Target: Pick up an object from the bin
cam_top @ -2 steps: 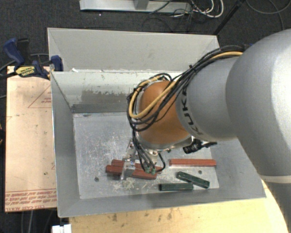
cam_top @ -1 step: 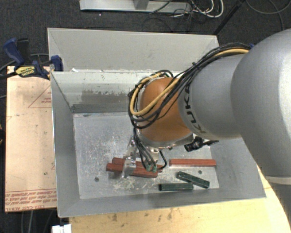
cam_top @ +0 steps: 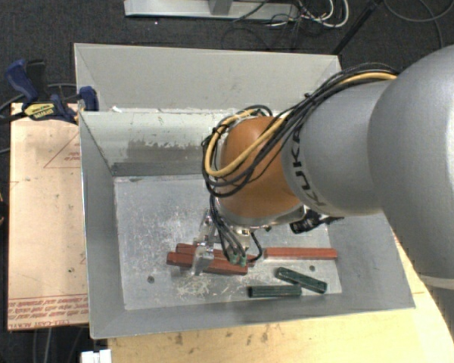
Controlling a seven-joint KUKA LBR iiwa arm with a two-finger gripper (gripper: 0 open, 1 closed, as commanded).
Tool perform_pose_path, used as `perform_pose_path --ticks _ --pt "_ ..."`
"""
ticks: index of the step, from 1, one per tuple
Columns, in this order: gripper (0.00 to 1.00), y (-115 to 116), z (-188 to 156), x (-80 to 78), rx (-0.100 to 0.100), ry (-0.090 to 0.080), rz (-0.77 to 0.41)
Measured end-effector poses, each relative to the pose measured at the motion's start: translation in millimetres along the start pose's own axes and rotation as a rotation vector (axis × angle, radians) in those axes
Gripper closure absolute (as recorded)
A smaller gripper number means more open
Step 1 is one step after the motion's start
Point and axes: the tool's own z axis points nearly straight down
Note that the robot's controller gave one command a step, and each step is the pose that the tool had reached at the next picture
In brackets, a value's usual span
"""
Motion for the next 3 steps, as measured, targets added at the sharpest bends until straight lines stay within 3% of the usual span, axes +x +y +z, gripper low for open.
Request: perform_pose_path --ticks 3 --pt "1.00 0 -32 -0.2 0.000 -0.001 0.000"
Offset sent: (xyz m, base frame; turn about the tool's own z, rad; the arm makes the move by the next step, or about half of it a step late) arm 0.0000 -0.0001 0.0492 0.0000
